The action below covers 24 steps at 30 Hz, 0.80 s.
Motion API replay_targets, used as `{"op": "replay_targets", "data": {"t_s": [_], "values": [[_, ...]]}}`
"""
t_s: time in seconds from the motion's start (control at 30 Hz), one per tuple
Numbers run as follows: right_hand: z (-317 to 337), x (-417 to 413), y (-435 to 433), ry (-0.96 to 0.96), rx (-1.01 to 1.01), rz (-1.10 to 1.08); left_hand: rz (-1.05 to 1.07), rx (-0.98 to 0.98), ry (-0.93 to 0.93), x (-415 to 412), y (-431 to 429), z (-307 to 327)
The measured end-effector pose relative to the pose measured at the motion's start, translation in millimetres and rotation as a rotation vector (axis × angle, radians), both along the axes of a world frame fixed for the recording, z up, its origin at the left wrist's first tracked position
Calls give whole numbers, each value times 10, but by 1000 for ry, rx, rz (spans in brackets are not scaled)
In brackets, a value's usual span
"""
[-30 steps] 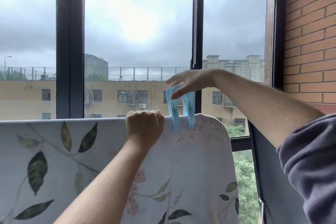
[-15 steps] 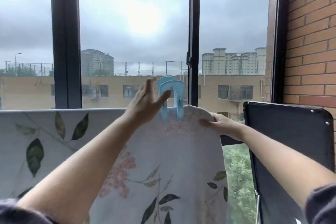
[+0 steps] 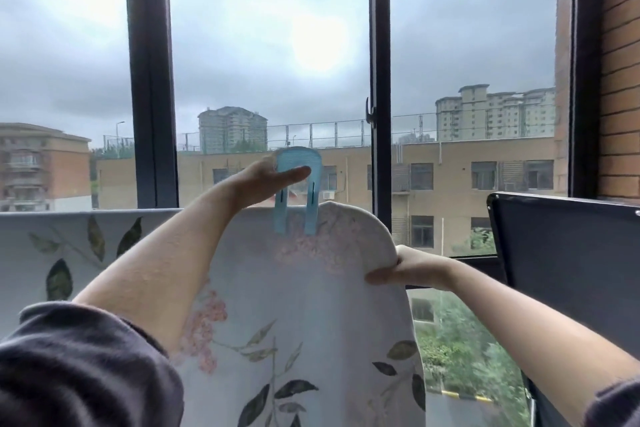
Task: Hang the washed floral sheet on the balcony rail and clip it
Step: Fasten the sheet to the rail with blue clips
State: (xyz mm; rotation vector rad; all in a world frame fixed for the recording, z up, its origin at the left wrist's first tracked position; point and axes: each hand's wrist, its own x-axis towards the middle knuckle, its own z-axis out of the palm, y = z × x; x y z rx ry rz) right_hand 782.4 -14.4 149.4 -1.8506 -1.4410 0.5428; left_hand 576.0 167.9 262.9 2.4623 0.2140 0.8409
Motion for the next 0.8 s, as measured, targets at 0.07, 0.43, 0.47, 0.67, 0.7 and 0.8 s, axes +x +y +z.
{"op": "replay_targets", "data": {"t_s": [0.07,0.43,0.47,0.67,0.7,0.8], "values": [[-75,103,8,-64,-63,22,46,1,-24,-11,-11,-63],[-506,442,-114,-354,-343,156,402,1011,-90,485,-921,-694],[-506,482,-124,-356,-358,155,453,986,-20,565,-930,-710],[-185,737,-287,-575,-397,175,668,875,20,785,-914,-743],[-180,732,-320,-551,-384,178,685,870,14,803,-922,-742],[-556,667,-311,-522,-438,171,745,845,22,815,-945,-762]]}}
